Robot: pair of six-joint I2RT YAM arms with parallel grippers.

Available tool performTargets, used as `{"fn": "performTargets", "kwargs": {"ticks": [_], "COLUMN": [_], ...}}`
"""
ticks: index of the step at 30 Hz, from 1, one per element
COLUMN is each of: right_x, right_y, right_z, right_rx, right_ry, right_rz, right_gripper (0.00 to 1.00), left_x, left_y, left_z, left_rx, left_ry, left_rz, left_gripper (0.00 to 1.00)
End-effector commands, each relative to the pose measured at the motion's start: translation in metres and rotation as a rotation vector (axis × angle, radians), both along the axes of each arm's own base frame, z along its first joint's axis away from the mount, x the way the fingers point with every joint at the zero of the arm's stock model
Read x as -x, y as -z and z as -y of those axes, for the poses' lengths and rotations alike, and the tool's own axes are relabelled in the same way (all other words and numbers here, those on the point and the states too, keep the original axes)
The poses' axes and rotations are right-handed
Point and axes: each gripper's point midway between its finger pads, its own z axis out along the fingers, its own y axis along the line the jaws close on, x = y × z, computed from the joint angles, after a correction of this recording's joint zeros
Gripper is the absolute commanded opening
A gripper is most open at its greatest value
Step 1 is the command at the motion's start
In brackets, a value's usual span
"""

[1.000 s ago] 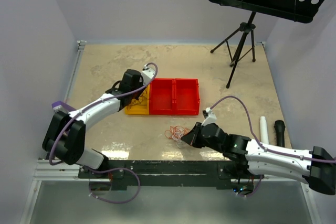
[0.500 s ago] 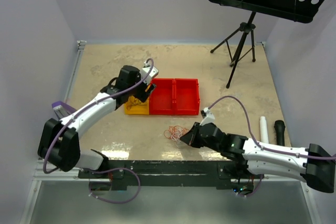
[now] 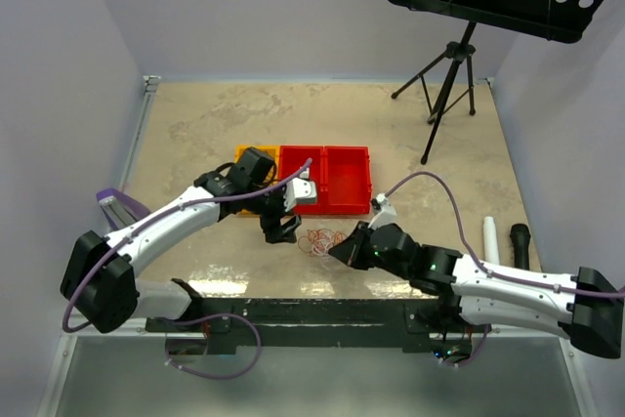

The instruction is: Untangle the cables

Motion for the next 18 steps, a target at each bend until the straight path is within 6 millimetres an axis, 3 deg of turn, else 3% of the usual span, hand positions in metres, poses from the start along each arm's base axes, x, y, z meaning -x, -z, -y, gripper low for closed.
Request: {"fn": "performTargets", "kwargs": {"ticks": [1, 11, 15, 18], "right_x": [-0.005, -0.007, -0.009, -0.009], "right_y": [-0.052, -0.062, -0.067, -0.074], "right_z": [-0.011, -0.014, -0.013, -0.013], "right_rx": [-0.126, -0.147, -0.157, -0.184], "right_ry": [-0.003, 0.003, 0.009, 0.015], "right_rz": [0.068, 0.084, 0.095, 0.102], "right_gripper": [0.0, 0.0, 0.0, 0.0], "left_x": [0.019, 0.029, 0.027, 0.025], "left_y": [0.001, -0.004, -0.006, -0.004], "left_z": [0.01, 0.025, 0.028, 0.029], "left_rx": [0.047, 0.13, 0.144, 0.144], "left_ry": [0.119, 0.132, 0.133, 0.129], "left_rz": [-0.087, -0.212, -0.2, -0.207], "left_gripper": [0.77, 0.77, 0.68, 0.54]}}
